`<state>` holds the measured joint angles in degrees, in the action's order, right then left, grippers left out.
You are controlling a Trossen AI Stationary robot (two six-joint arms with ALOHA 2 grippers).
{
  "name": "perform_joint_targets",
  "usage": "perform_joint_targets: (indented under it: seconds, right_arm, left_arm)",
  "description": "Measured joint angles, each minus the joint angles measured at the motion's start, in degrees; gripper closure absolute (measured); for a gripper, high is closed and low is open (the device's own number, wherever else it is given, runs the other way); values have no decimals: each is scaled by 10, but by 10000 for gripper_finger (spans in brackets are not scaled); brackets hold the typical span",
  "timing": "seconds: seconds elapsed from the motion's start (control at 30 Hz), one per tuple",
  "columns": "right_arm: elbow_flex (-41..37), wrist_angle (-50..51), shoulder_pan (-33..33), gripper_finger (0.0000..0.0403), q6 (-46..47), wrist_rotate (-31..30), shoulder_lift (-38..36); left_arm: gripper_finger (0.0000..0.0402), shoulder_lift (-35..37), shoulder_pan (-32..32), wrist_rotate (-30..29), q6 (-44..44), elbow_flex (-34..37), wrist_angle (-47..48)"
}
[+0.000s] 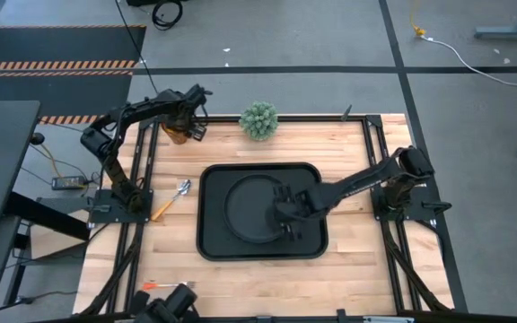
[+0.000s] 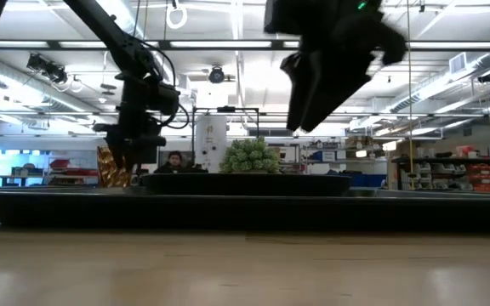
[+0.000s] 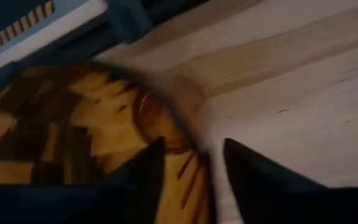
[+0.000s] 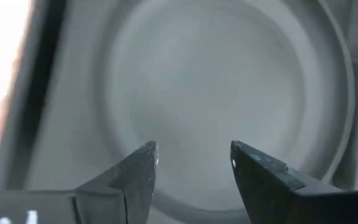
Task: Pick and place plate/cup/fork/spoon on tray
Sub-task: Put the orange cup on the black tray to the top left of the black plate
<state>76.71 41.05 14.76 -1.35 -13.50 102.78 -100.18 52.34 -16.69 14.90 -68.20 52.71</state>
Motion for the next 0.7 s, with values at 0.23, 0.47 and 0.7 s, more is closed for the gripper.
perform_joint_targets:
  seconds: [0.23, 0.47, 0.7]
  right_arm:
    - [0, -24, 87, 201, 65, -18, -19]
    - [0, -66, 121, 202, 158, -48, -21]
    - [0, -25, 133, 202, 265, -64, -21]
  left_arm:
    - [387, 23, -25, -5, 8, -4, 21]
    - [391, 105, -108, -2, 25, -36, 108]
    - [387, 203, -275, -2, 79, -46, 136]
